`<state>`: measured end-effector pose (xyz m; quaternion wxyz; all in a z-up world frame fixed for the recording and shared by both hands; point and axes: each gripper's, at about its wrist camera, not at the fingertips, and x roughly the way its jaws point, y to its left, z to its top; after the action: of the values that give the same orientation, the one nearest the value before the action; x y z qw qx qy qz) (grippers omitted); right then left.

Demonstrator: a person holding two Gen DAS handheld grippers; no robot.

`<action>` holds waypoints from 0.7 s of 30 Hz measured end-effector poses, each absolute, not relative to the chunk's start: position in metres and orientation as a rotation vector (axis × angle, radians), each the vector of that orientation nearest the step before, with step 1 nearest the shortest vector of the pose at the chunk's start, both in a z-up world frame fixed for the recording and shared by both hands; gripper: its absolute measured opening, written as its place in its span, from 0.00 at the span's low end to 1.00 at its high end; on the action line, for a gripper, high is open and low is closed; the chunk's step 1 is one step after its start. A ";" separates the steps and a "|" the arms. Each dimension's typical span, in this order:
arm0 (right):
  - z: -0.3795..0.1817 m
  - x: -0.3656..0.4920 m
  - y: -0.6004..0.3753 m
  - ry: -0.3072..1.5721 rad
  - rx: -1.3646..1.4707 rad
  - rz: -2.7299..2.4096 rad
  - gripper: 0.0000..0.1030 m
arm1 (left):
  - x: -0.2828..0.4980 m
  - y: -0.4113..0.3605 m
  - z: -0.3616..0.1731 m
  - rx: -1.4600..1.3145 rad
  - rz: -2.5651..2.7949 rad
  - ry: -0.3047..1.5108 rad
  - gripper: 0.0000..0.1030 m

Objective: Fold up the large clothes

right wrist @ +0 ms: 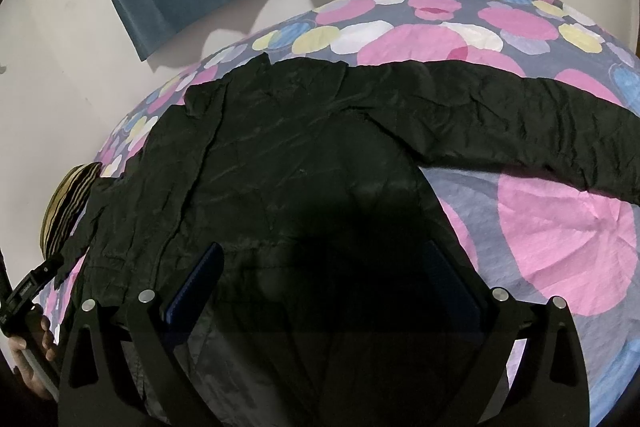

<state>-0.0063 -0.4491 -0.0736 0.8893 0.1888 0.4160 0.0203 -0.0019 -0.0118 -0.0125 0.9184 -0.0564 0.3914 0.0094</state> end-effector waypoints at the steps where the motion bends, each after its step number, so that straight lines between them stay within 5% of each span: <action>1: -0.074 -0.006 -0.448 0.865 0.391 0.042 0.96 | -0.002 -0.012 -0.013 -0.116 0.019 0.805 0.98; 21: -0.073 -0.005 -0.451 0.869 0.393 0.047 0.96 | -0.002 -0.011 -0.013 -0.116 0.020 0.806 0.98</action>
<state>-0.0050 -0.4507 -0.0732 0.8882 0.1892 0.4181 0.0225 -0.0021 -0.0109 -0.0126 0.9182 -0.0562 0.3919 0.0097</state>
